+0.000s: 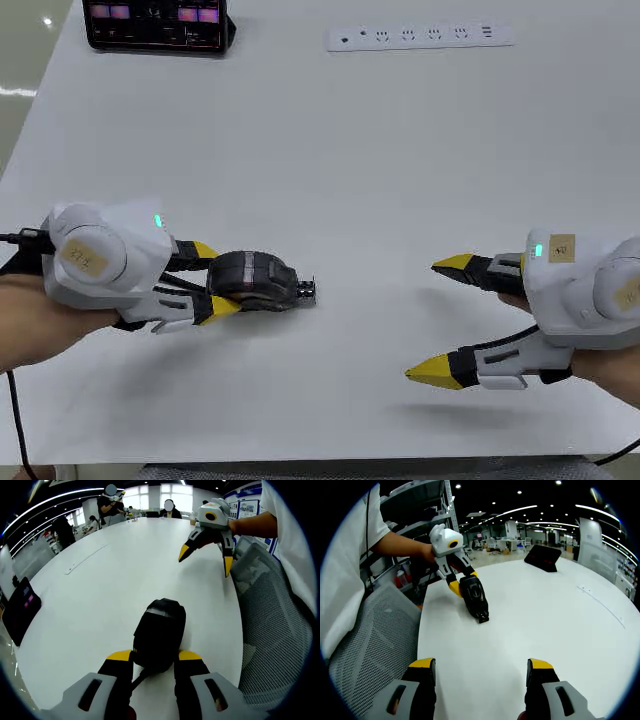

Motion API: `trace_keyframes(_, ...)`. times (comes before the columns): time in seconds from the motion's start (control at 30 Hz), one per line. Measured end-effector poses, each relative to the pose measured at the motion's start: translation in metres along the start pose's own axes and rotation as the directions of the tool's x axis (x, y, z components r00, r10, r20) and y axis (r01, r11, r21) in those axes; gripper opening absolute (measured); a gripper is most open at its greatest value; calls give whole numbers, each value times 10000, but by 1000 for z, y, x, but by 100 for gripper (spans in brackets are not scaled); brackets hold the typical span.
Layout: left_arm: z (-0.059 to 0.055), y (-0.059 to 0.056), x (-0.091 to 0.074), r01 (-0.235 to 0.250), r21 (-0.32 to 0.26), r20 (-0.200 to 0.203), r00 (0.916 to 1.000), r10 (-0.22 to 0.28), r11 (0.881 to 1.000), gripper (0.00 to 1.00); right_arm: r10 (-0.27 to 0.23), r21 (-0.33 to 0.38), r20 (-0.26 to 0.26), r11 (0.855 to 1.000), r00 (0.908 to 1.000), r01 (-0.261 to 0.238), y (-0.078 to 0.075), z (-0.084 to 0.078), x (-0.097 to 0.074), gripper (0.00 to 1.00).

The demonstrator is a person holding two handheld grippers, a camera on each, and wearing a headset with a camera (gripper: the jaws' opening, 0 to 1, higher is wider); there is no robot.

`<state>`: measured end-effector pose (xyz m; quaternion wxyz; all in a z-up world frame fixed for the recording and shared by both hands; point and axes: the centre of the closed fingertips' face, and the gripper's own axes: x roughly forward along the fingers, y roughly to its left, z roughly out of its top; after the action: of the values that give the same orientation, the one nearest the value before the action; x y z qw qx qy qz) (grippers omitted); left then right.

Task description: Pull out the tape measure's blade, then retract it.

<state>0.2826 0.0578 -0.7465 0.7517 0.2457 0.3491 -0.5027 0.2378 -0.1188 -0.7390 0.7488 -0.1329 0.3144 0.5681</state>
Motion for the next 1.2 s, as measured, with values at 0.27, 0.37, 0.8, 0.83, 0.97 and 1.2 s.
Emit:
trace_keyframes(0.27,-1,0,1,61,214,-239,9997,-56,9998,26,-214,-50,154,9998,9997,215,-6,2,1,71)
trace_keyframes(0.37,-1,1,1,82,312,-306,9995,-72,9995,25,-248,-87,243,9996,9994,250,-8,5,1,69)
trace_keyframes(0.8,-3,0,2,209,549,-619,9979,-175,9983,24,-181,-482,674,9986,9976,214,-18,18,18,57)
trace_keyframes(0.83,-3,0,2,217,591,-652,9977,-178,9980,24,-111,-572,652,9983,9978,148,-18,19,21,57)
trace_keyframes(0.97,-3,0,2,247,609,-708,9973,-203,9978,24,48,-769,690,9970,9976,6,-20,21,29,53)
trace_keyframes(1.2,-3,1,2,153,615,-748,9971,-107,9980,24,264,-879,949,9960,9951,-180,-25,27,45,50)
